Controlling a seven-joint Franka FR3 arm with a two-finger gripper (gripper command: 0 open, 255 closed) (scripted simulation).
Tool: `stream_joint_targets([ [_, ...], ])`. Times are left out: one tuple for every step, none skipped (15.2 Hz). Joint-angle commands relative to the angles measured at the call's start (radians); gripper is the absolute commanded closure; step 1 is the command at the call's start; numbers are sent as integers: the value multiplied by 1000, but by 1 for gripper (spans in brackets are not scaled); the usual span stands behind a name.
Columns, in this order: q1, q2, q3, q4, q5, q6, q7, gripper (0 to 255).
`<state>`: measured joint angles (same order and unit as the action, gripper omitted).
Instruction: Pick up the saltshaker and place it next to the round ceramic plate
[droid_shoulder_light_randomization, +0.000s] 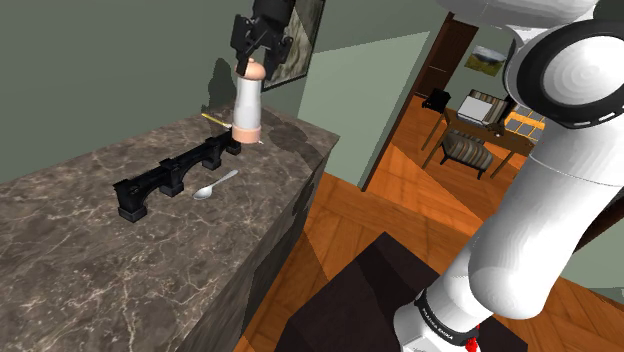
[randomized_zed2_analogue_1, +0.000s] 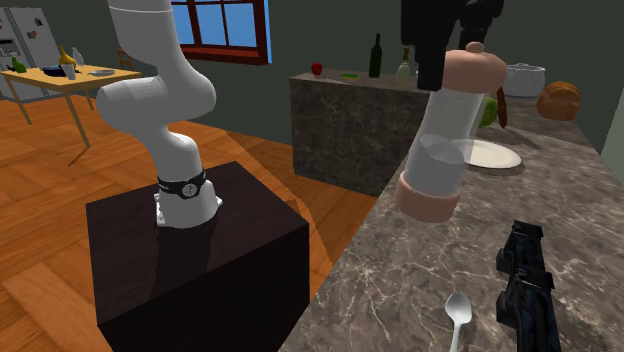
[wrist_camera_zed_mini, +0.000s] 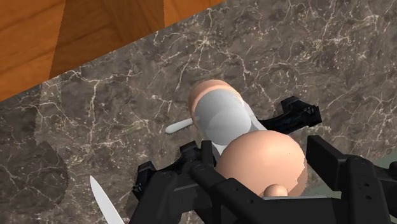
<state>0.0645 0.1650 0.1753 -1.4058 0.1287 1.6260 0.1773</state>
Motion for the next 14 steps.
stream_joint_targets([
  [0,10,0,45,-2,-35,3,255],
  [0,16,0,66,-3,-50,6,255],
  [1,22,0,88,-4,-66,8,255],
  [1,28,0,110,-5,-82,11,255],
  [2,35,1,133,-6,-98,14,255],
  [3,42,1,157,-8,-115,17,255],
  [4,46,1,171,-8,-124,18,255],
  [15,25,9,133,-7,-104,35,255],
  [26,7,16,97,-7,-84,52,255],
  [37,-10,24,64,-6,-65,70,255],
  [48,-26,32,34,-5,-47,87,255],
  [59,-40,41,6,-5,-30,106,255],
  [71,-52,50,-21,-5,-13,124,255],
  [82,-64,59,-45,-5,3,143,255],
])
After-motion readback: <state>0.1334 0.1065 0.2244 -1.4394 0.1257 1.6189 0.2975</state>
